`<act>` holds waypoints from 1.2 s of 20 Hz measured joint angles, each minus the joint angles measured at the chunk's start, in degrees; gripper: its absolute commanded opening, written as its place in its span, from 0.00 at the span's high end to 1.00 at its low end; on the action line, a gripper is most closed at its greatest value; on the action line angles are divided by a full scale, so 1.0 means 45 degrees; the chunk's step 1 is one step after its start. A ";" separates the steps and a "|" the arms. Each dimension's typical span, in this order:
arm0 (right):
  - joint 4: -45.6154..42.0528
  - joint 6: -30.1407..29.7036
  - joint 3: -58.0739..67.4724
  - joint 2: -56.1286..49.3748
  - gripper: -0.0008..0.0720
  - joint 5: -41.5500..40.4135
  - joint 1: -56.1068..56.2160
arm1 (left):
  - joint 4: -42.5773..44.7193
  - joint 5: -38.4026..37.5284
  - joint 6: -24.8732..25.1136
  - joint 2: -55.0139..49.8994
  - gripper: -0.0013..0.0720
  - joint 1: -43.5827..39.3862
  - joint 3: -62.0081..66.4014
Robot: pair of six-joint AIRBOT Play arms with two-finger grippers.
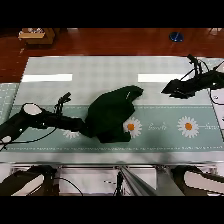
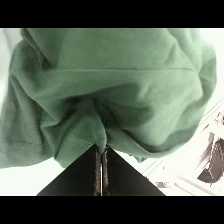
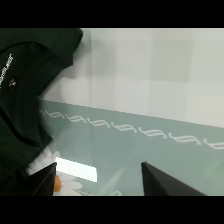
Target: Fold the shirts.
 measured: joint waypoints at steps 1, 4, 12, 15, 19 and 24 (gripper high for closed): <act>0.0403 -0.0010 -0.0248 -0.0029 0.17 -0.0311 0.0000 | 0.0039 -0.0015 0.0000 0.0107 0.96 0.0102 0.0000; 0.1637 -0.0053 -0.0835 -0.0447 0.17 -0.1384 0.0223 | 0.0155 -0.0306 0.0000 0.0423 0.96 0.0597 0.0000; 0.3541 -0.0204 -0.1175 -0.2404 0.19 -0.3755 0.2438 | 0.0583 -0.0860 0.0053 0.0617 0.96 0.1579 0.0000; 0.3716 -0.0199 -0.1190 -0.2929 0.19 -0.4036 0.3235 | 0.0680 -0.0913 0.0092 0.0631 0.96 0.1666 0.0000; 0.3861 -0.0078 -0.1190 -0.3191 0.29 -0.4323 0.4163 | 0.0733 -0.0913 0.0107 0.0631 0.96 0.1710 0.0000; 0.3920 0.0525 -0.1200 -0.3283 0.75 -0.4964 0.4687 | 0.0758 -0.0918 0.0223 0.0631 0.96 0.1739 0.0034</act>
